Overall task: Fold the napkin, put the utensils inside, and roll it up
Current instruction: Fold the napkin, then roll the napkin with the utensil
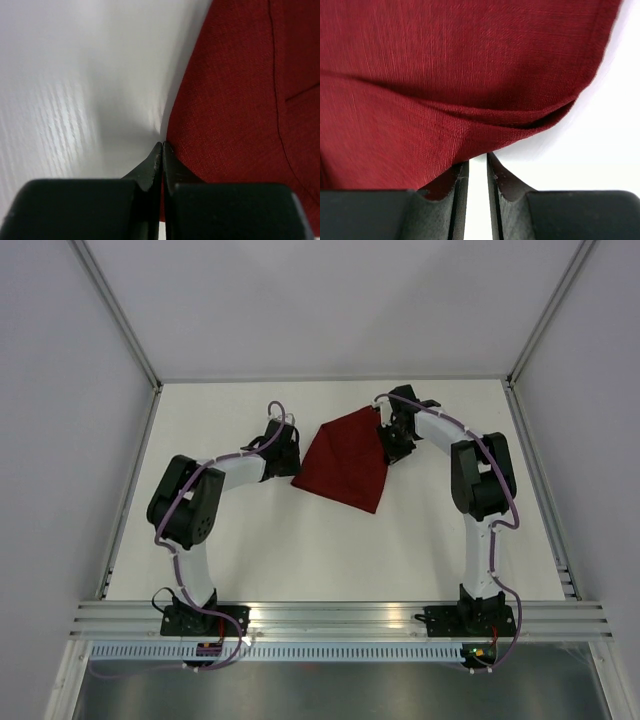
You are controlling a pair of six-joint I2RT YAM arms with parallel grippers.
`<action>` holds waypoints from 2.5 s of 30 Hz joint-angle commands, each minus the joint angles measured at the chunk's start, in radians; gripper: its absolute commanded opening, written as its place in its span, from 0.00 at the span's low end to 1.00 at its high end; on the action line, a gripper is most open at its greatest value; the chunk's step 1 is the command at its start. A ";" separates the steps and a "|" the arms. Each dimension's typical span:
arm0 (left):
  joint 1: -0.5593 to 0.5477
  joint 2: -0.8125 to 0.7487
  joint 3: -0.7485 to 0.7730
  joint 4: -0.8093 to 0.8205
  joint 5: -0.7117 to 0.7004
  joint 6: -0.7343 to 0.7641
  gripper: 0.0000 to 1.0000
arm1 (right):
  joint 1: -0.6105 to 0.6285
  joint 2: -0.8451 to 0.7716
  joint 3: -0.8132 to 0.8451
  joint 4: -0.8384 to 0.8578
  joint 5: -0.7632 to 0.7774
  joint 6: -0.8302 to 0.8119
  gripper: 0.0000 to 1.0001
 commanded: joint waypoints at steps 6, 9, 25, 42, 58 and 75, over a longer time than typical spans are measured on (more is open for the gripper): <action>-0.055 -0.100 -0.196 0.025 -0.029 -0.110 0.02 | 0.014 0.108 0.090 -0.020 0.075 -0.006 0.27; -0.061 -0.153 -0.248 0.037 -0.032 -0.121 0.02 | 0.017 0.099 0.076 -0.012 0.083 -0.017 0.28; -0.059 -0.463 -0.291 0.033 -0.078 -0.047 0.27 | -0.060 -0.304 -0.194 0.129 0.077 -0.096 0.41; -0.050 -0.658 -0.134 0.004 -0.019 0.022 0.53 | 0.269 -0.536 -0.468 0.325 0.026 -0.492 0.60; -0.018 -0.729 -0.049 -0.094 -0.004 0.059 0.56 | 0.506 -0.423 -0.501 0.370 0.101 -0.574 0.62; -0.015 -0.684 -0.065 -0.098 0.011 0.112 0.55 | 0.483 -0.322 -0.525 0.429 0.123 -0.649 0.59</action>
